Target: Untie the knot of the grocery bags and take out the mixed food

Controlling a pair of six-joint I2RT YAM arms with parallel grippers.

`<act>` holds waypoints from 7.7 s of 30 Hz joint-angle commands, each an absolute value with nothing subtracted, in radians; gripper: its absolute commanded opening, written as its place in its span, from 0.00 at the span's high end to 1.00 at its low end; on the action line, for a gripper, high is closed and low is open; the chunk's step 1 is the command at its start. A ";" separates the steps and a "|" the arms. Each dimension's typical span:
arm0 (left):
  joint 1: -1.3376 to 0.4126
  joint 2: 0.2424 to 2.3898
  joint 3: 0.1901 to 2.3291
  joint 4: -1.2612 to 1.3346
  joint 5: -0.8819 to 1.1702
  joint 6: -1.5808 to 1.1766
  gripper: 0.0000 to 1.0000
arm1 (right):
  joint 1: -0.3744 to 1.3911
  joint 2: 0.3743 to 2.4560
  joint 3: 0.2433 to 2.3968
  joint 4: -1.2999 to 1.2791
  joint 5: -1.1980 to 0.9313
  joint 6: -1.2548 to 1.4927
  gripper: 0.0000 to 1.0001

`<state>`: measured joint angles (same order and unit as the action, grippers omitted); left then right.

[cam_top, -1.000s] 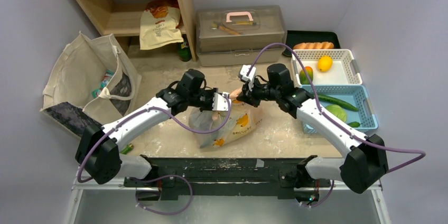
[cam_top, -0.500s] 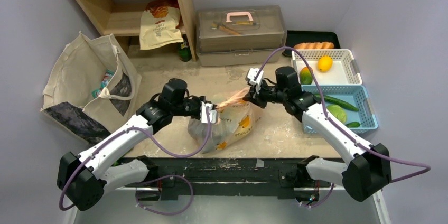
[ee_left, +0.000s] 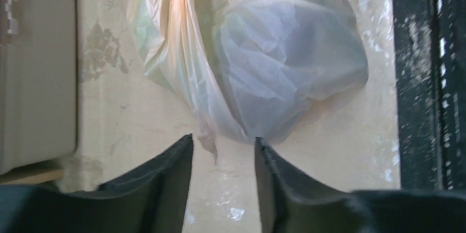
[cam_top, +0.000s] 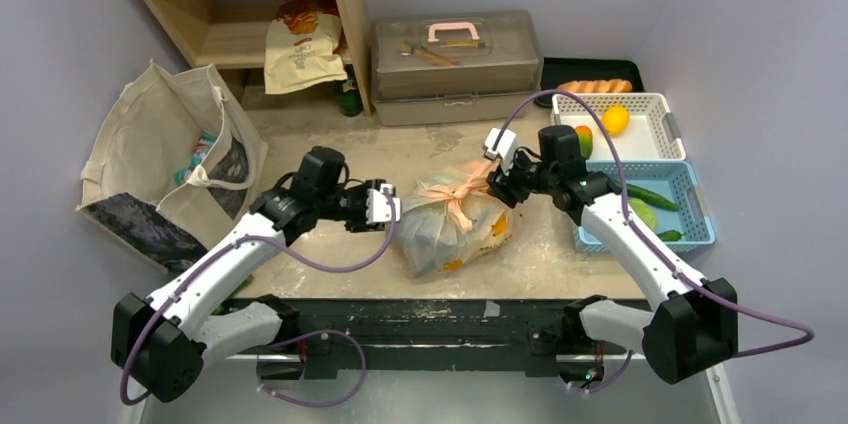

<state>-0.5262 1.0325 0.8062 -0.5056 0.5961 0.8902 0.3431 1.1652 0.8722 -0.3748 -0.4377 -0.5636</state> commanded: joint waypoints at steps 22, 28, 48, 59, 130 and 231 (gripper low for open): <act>-0.721 1.575 1.096 -0.141 0.334 0.409 0.33 | 0.409 1.252 1.004 -0.310 -0.625 -0.411 1.00; -0.721 1.401 1.003 -0.130 0.527 0.424 1.00 | 0.404 1.239 1.039 -0.314 -0.603 -0.323 1.00; -0.693 0.994 0.613 -0.283 0.459 0.730 1.00 | 0.204 1.302 1.014 -0.291 -0.517 -0.244 1.00; -0.691 1.121 0.771 -0.294 0.521 0.722 0.77 | 0.418 1.367 1.030 -0.323 -0.524 -0.518 0.46; -0.608 1.021 0.971 -0.448 0.694 0.713 1.00 | 0.221 1.250 1.045 -0.366 -0.656 -0.316 0.36; -0.651 0.953 1.080 -0.823 0.758 1.075 1.00 | 0.509 1.410 1.179 -0.361 -0.369 -0.246 0.03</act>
